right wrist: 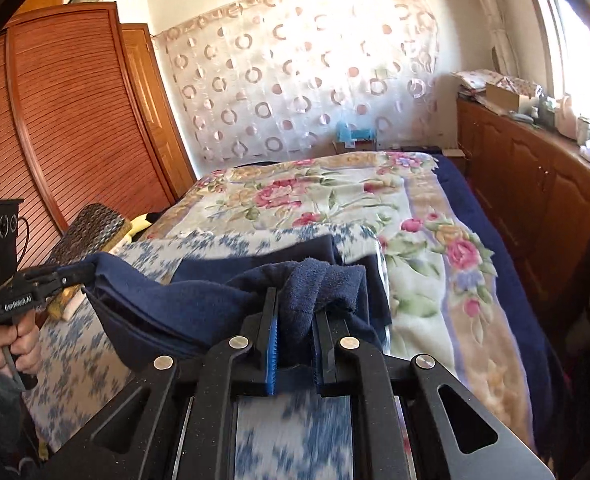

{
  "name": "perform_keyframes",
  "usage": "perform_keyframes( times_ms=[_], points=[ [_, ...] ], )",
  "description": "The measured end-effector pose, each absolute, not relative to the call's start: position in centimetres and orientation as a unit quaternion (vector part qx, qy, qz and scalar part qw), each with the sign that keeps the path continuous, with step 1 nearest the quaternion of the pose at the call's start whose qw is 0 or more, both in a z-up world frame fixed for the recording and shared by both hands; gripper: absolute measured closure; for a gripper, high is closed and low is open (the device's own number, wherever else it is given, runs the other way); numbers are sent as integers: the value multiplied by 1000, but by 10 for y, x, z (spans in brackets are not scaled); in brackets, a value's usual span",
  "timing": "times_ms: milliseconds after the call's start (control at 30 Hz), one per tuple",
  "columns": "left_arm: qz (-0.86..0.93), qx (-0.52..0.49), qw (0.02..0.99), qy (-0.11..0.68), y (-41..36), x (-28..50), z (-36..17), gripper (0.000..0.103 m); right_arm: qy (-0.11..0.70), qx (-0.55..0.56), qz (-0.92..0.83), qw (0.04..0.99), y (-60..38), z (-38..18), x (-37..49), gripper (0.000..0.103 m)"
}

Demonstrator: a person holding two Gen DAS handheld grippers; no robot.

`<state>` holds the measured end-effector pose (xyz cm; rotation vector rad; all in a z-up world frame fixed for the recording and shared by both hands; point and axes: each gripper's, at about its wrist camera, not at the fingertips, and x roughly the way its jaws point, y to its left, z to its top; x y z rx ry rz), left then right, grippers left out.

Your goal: Fold small clothes

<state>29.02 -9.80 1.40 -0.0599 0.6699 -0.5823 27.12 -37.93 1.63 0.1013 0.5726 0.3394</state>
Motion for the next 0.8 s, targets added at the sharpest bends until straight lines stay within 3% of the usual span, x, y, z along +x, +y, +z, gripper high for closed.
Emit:
perform_keyframes(
  times_ms=[267,400,500,567,600,667,800],
  points=[
    [-257,-39,897,359,-92,338,-14,96,299,54,164,939,-367,4,331,90],
    [-256,-46,895,363,-87,347,-18,95,277,66,165,944,-367,10,343,75],
    [-243,-37,902,356,-86,348,-14,82,268,59,167,947,-365,12,342,67],
    [-239,-29,910,339,-82,345,-7,58,269,49,168,947,-364,9,339,63],
    [-241,-30,911,334,-80,344,-5,54,268,40,168,948,-364,9,335,58],
    [-248,-33,908,337,-78,344,-4,28,266,22,170,949,-363,6,330,53],
    [-265,-12,896,355,-89,342,-16,24,285,-18,169,943,-359,-3,323,38]
  ],
)
